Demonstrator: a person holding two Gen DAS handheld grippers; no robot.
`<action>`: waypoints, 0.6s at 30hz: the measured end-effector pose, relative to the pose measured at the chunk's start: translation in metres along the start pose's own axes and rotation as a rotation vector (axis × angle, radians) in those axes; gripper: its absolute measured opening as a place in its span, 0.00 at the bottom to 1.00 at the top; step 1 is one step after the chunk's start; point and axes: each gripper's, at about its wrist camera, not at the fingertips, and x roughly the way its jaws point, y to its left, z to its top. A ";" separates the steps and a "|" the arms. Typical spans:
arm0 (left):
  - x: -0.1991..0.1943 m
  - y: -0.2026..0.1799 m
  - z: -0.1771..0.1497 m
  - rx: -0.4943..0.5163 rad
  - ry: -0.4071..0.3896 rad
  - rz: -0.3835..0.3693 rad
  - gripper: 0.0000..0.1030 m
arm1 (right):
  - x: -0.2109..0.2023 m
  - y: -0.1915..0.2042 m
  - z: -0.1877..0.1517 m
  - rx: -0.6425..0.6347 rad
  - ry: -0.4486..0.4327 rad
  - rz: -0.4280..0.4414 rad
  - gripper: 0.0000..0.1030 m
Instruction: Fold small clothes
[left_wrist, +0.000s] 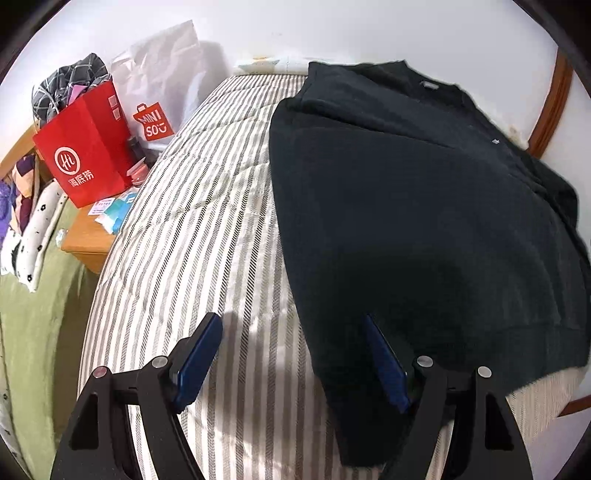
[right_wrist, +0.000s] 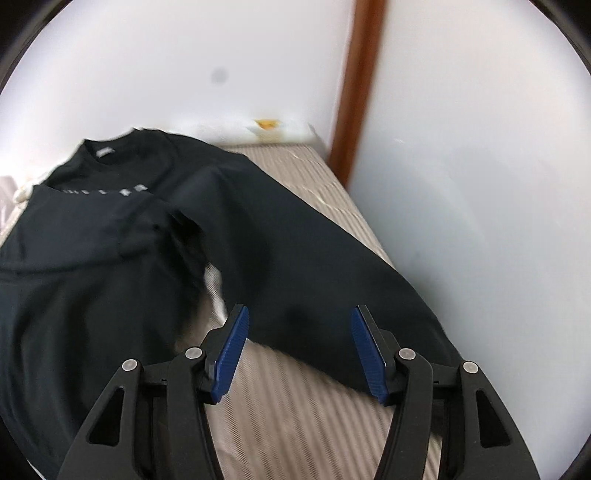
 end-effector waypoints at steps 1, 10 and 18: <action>-0.004 -0.001 -0.001 -0.006 -0.010 -0.030 0.73 | 0.002 -0.006 -0.007 0.001 0.007 -0.017 0.56; -0.012 -0.032 0.029 0.010 -0.053 -0.107 0.74 | 0.014 -0.044 -0.049 -0.029 -0.007 -0.064 0.78; -0.002 -0.055 0.050 0.029 -0.044 -0.073 0.74 | 0.052 -0.070 -0.061 0.032 0.059 -0.049 0.78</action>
